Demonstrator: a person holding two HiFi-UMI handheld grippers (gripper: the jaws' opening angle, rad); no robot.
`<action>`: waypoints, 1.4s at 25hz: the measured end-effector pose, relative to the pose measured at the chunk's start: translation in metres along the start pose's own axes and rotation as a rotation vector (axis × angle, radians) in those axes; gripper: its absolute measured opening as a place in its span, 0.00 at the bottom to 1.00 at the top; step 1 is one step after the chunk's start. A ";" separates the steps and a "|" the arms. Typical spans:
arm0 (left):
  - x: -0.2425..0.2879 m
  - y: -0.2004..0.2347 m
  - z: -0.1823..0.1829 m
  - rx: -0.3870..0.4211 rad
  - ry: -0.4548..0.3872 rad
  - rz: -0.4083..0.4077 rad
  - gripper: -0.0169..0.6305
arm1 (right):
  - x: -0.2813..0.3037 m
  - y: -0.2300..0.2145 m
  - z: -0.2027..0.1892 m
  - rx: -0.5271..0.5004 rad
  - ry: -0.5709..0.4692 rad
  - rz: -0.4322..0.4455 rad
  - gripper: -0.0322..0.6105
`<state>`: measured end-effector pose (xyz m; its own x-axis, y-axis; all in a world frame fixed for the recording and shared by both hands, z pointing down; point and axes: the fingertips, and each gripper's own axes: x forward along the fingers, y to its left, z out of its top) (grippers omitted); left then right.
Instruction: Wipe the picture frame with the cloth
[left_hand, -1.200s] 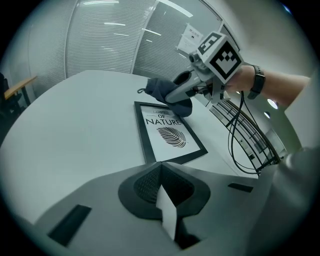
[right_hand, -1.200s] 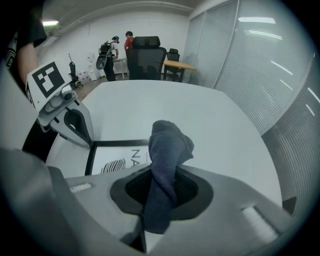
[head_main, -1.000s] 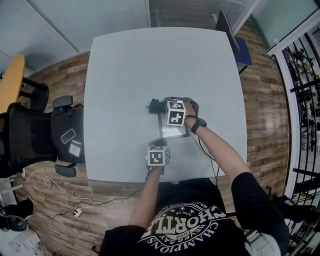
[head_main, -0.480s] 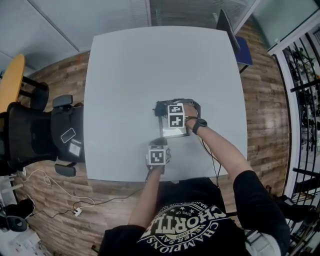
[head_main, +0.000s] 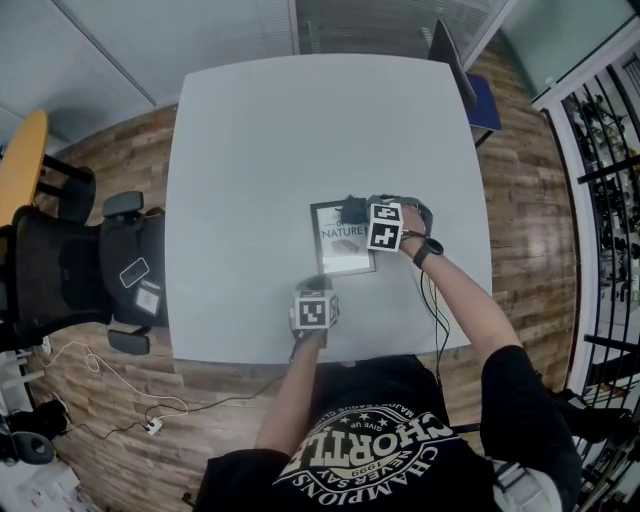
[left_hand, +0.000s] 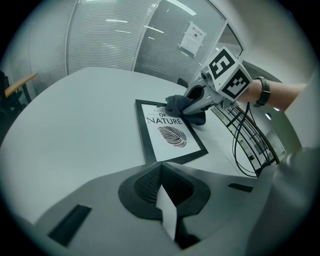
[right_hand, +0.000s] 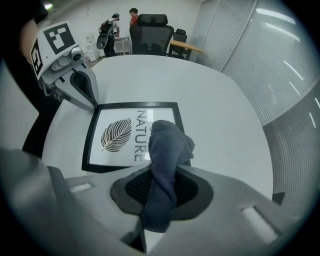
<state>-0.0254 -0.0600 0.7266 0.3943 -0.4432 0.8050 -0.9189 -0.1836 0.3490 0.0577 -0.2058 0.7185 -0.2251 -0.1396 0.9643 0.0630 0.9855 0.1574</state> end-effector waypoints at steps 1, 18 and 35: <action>0.002 -0.001 -0.001 0.001 -0.001 -0.005 0.02 | -0.001 -0.001 -0.007 0.010 0.009 -0.004 0.16; 0.004 -0.002 -0.002 -0.012 -0.006 -0.014 0.02 | -0.006 0.018 0.108 -0.066 -0.182 0.030 0.16; 0.004 0.002 -0.004 -0.016 0.005 -0.022 0.02 | 0.014 0.031 0.061 -0.097 -0.061 0.038 0.16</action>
<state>-0.0256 -0.0586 0.7320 0.4146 -0.4349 0.7993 -0.9098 -0.1790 0.3745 -0.0030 -0.1712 0.7239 -0.2792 -0.0933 0.9557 0.1657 0.9757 0.1437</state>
